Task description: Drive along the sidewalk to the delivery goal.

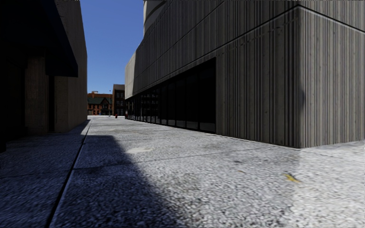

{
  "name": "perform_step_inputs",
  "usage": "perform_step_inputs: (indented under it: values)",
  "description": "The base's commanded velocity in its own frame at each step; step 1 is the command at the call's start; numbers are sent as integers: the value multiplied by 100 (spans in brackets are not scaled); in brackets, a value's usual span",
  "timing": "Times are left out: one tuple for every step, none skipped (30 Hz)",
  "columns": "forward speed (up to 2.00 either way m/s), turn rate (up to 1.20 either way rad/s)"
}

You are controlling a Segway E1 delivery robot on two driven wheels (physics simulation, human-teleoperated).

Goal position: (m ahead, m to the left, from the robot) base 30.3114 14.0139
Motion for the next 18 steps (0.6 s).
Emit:
perform_step_inputs:
  values:
    - [200,59]
    - [200,58]
    - [200,58]
    - [200,58]
    - [200,58]
    - [200,58]
    - [200,58]
    - [200,58]
    - [200,58]
    - [200,58]
    - [200,58]
    - [200,58]
    - [200,58]
    - [200,58]
    - [200,58]
    - [200,58]
    - [200,58]
    - [200,58]
